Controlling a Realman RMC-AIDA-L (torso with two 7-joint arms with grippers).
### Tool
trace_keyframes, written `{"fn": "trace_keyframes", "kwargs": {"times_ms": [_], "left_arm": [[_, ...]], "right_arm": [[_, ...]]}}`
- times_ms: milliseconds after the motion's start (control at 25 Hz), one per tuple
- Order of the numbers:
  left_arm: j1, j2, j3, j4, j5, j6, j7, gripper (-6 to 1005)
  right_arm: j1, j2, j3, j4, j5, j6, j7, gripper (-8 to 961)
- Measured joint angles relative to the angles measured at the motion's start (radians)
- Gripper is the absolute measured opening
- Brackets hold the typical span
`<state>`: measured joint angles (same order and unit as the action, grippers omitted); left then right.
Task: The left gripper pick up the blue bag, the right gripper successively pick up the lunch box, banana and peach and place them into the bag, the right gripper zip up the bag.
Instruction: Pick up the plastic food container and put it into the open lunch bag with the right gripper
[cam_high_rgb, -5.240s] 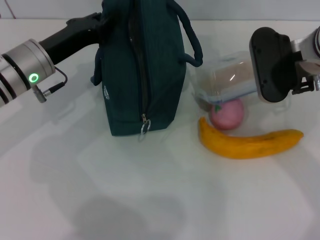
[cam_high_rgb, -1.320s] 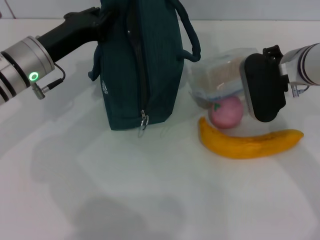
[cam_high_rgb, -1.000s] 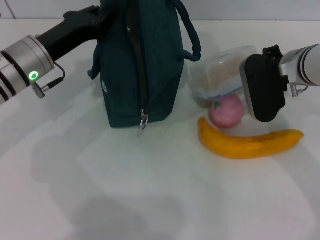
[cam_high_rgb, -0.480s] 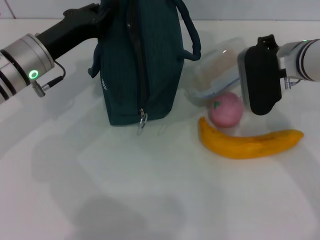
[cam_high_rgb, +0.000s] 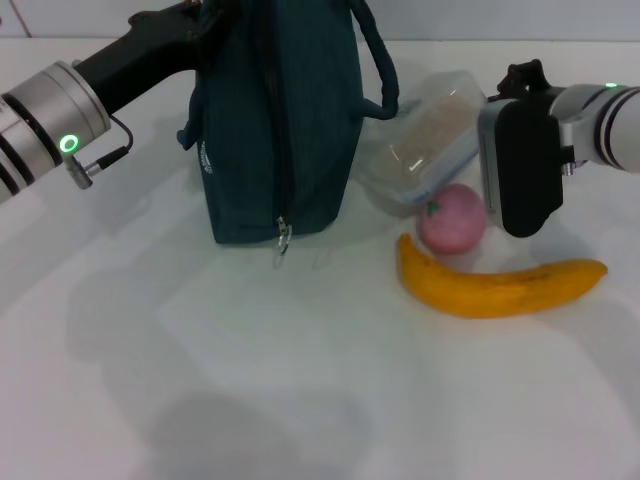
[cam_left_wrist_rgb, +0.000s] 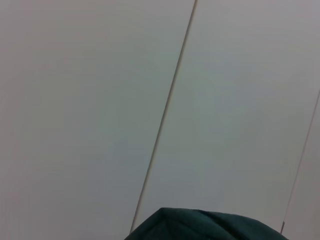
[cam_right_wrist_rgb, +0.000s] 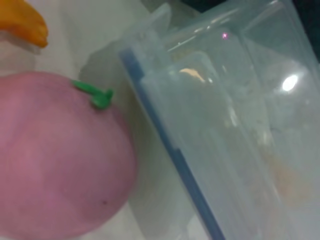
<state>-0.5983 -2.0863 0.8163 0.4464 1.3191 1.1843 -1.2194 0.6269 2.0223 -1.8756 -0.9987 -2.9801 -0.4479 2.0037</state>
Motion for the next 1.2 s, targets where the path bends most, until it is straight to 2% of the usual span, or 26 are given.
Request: {"fn": "trace_keyframes", "kwargs": {"times_ms": [240,520,1200], "left_arm": [[0.000,0.000,-0.001,0.000,0.000,0.000,0.000,99],[0.000,0.000,0.000,0.000,0.000,0.000,0.008,99],[-0.002,0.001,0.000,0.000,-0.002,0.002,0.011,99]], "right_arm": [[-0.053,-0.005,0.025,-0.059,0.066,0.080,0.000,94],[-0.079,-0.008,0.058,-0.077,0.128,0.175,0.000,94],[-0.077,-0.002,0.049,-0.073,0.170,0.278,0.007,81]]}}
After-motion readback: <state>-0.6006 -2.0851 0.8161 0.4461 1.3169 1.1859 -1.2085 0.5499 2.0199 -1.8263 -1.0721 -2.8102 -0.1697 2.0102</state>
